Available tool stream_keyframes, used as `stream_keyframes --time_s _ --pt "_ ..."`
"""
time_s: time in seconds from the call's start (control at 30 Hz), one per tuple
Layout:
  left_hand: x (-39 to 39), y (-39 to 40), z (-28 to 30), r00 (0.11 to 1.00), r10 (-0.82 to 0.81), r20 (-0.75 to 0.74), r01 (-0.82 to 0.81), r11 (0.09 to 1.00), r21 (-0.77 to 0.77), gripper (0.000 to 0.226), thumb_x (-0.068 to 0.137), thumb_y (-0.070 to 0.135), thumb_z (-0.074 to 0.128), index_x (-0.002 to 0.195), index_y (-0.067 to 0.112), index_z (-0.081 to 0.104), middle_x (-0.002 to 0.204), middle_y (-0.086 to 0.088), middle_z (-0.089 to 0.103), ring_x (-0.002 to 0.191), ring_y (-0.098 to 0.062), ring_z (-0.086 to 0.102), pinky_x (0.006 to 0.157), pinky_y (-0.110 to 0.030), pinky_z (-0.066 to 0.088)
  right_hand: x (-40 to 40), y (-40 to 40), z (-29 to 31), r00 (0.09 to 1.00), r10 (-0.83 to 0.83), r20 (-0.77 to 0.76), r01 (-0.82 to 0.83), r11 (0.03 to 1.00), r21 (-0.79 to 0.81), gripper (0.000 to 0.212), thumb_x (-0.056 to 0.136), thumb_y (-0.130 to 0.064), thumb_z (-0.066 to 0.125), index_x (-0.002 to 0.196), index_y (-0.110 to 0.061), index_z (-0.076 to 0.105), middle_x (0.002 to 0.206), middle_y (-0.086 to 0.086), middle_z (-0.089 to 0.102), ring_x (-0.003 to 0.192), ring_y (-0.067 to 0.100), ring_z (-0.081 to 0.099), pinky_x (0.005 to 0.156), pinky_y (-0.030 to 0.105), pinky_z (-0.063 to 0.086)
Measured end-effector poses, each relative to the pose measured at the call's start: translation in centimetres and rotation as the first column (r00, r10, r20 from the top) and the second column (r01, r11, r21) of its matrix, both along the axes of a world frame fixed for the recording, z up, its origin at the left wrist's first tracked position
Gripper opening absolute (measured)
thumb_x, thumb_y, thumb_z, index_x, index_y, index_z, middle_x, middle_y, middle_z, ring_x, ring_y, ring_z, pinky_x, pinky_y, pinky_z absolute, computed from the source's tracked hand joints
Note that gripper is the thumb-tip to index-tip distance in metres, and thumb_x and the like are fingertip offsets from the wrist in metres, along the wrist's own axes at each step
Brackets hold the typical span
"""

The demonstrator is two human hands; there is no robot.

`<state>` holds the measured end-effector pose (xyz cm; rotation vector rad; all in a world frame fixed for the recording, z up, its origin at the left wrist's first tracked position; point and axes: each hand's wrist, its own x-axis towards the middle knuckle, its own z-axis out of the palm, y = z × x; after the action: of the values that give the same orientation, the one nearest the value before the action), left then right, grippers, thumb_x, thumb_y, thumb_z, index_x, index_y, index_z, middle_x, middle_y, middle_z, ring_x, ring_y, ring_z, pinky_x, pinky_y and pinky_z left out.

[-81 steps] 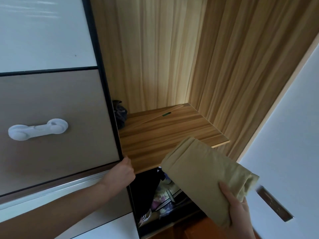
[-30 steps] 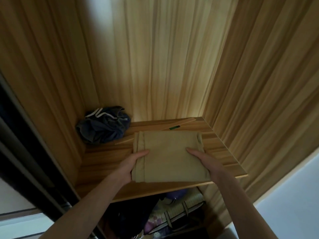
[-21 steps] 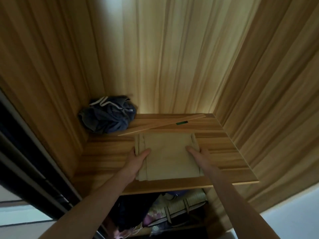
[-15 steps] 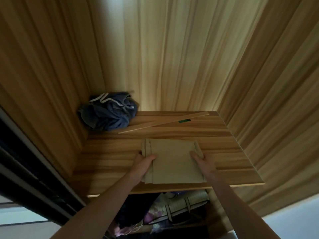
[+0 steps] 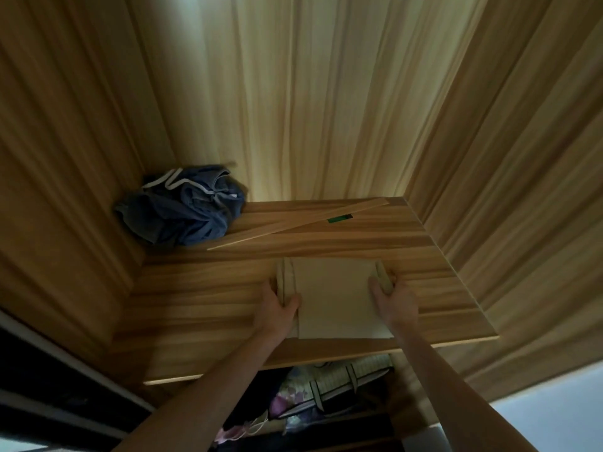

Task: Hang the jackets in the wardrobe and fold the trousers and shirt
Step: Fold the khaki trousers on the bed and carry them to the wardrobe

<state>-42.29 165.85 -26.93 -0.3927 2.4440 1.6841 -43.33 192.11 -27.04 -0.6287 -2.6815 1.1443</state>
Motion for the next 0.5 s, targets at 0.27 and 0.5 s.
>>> stream_keyframes --time_s 0.27,0.5 --pt "0.9 -0.4 -0.4 0.997 -0.063 -0.045 0.05 0.968 -0.244 0.067 0.099 0.049 0.063 0.152 0.02 0.035 0.144 -0.005 0.056 0.126 -0.027 0.058 0.102 -0.04 0.05 4.7 -2.0 -1.2 0.982 0.136 -0.134 -0.107 0.973 0.205 0.05 0.11 -0.029 0.044 0.157 -0.009 0.042 0.16 0.014 0.044 0.138 0.037 0.05 0.108 0.05 0.046" --pt "2.7 -0.5 -0.4 0.939 -0.258 -0.227 0.024 0.709 -0.705 0.054 0.107 0.053 0.037 0.155 0.03 0.03 0.149 -0.004 0.043 0.127 -0.025 0.05 0.102 -0.042 0.048 4.6 -2.1 -2.0 0.986 0.16 0.057 -0.166 0.977 0.132 0.064 0.111 -0.045 0.031 0.166 -0.016 0.019 0.169 0.009 0.031 0.146 0.035 0.041 0.113 0.049 0.041"
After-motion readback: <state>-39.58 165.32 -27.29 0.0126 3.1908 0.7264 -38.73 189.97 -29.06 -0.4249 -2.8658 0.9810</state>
